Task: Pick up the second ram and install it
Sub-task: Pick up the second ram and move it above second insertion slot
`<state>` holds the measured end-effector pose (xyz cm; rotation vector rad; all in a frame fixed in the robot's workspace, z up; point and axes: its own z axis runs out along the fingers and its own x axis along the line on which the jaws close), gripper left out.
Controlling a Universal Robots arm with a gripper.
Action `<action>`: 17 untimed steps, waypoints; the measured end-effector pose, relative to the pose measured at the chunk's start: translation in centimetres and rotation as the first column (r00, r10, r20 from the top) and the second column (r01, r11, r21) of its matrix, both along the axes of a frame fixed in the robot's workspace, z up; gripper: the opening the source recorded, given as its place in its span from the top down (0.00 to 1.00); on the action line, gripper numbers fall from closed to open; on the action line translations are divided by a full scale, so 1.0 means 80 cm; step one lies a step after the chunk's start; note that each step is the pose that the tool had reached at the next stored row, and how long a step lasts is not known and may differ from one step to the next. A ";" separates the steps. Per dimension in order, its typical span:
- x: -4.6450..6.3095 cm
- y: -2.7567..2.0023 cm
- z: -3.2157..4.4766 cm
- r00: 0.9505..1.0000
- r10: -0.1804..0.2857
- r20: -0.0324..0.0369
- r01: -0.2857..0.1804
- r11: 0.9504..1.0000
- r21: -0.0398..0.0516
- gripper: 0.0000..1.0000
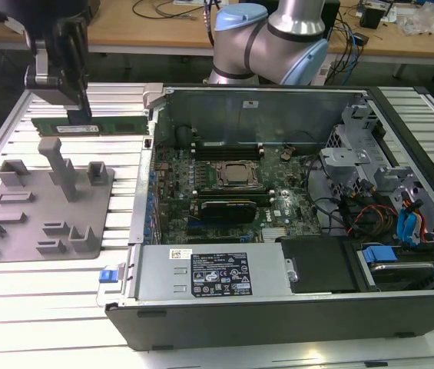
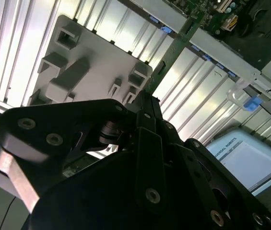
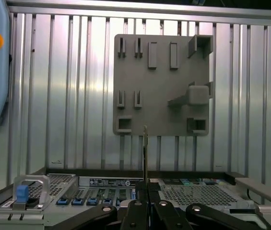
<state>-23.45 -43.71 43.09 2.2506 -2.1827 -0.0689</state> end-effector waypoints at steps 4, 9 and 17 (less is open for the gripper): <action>0.017 0.0000 0.0000 1.000 0.000 0.000 0.000 1.000 0.000 0.91; 0.042 0.0000 0.0000 1.000 0.000 0.000 0.000 1.000 0.000 0.91; 0.071 0.0000 0.0001 1.000 0.000 0.000 0.000 1.000 0.000 0.91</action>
